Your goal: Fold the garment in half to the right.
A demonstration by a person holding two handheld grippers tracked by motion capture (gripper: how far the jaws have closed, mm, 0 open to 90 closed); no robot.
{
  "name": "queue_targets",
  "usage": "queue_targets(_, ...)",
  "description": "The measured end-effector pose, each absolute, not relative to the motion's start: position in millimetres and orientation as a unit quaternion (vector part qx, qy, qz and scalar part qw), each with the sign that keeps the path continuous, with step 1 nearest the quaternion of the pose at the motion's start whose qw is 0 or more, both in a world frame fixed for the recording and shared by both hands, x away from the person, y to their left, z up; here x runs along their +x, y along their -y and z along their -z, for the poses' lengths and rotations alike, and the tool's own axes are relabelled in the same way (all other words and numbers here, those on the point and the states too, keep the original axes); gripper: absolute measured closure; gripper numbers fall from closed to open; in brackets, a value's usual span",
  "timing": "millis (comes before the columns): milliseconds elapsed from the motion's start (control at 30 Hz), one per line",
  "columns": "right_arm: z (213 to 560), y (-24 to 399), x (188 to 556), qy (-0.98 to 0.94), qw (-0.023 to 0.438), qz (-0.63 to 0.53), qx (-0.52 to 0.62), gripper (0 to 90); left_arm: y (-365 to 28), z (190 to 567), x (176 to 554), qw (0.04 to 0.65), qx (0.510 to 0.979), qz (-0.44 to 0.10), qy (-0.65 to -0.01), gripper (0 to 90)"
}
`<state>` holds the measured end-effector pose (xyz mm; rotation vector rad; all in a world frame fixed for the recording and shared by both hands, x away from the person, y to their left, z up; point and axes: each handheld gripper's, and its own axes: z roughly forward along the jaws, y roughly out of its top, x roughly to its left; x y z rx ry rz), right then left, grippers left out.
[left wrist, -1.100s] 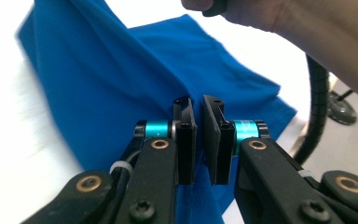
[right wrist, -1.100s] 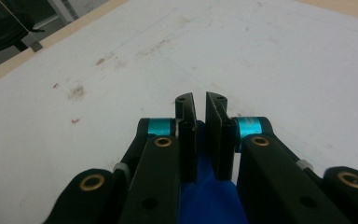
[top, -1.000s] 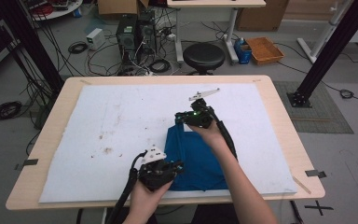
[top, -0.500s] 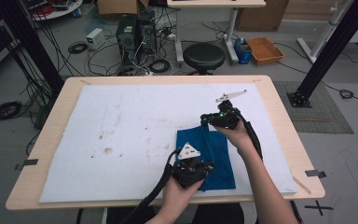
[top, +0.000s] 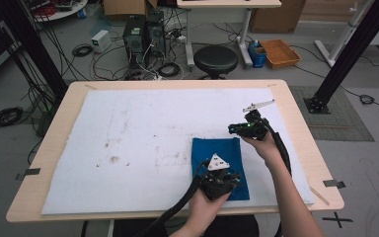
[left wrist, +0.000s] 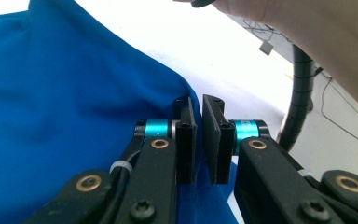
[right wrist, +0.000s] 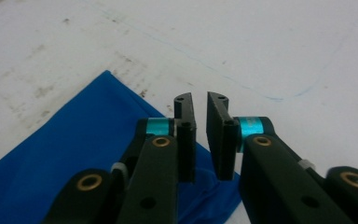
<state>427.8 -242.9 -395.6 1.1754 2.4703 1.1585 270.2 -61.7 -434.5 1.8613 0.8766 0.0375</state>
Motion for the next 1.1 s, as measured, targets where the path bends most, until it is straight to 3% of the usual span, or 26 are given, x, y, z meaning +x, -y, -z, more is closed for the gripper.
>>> queue_targets(33, 394.6, 242.7, 426.1, -0.826, 0.092, -0.384, 0.402, 73.4, 62.6, 434.5, 270.3, 0.515, 0.775, -0.018, -0.365, 83.3)
queue_targets(167, 395.0, 245.2, 421.3, -0.824, 0.101, -0.37, 0.417, 65.3, 67.0, 436.3, 271.9, 0.516, 0.774, -0.023, -0.365, 83.3)
queue_targets(267, 404.4, 250.7, 420.3, -0.818, 0.102, -0.359, 0.438, 65.0, 69.1, 438.5, 272.3, 0.512, 0.778, -0.024, -0.364, 83.2)
queue_targets(333, 411.6, 251.9, 420.6, -0.82, 0.096, -0.353, 0.44, 68.2, 70.7, 439.3, 271.6, 0.51, 0.779, -0.026, -0.363, 83.1)
queue_targets(467, 420.0, 249.8, 417.0, -0.829, 0.098, -0.349, 0.426, 85.8, 73.2, 440.9, 272.0, 0.51, 0.779, -0.027, -0.363, 82.9)
queue_targets(667, 416.6, 257.4, 413.8, -0.815, 0.118, -0.359, 0.44, 87.3, 79.2, 443.1, 270.3, 0.507, 0.784, -0.028, -0.357, 81.6)
queue_targets(967, 419.4, 262.4, 410.1, -0.809, 0.132, -0.356, 0.449, 78.1, 80.3, 439.2, 264.0, 0.527, 0.781, -0.019, -0.335, 55.2)
queue_targets(1100, 412.1, 266.9, 403.8, -0.797, 0.144, -0.369, 0.456, 72.1, 70.1, 428.6, 258.4, 0.545, 0.774, -0.03, -0.321, 48.5)
